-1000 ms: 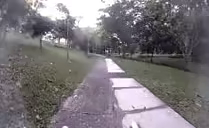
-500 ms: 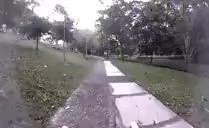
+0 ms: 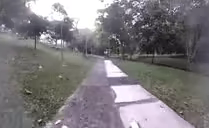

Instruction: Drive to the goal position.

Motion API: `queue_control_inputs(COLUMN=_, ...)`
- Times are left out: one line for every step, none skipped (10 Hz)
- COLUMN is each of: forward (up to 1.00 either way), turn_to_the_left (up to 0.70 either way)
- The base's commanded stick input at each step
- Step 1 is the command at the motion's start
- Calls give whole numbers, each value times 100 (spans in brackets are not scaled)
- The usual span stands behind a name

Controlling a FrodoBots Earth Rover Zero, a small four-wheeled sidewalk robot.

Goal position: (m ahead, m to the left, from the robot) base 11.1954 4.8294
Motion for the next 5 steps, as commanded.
queue_control_inputs(forward=70, turn_to_the_left=0)
queue_control_inputs(forward=70, turn_to_the_left=0)
queue_control_inputs(forward=70, turn_to_the_left=0)
queue_control_inputs(forward=70, turn_to_the_left=0)
queue_control_inputs(forward=70, turn_to_the_left=0)
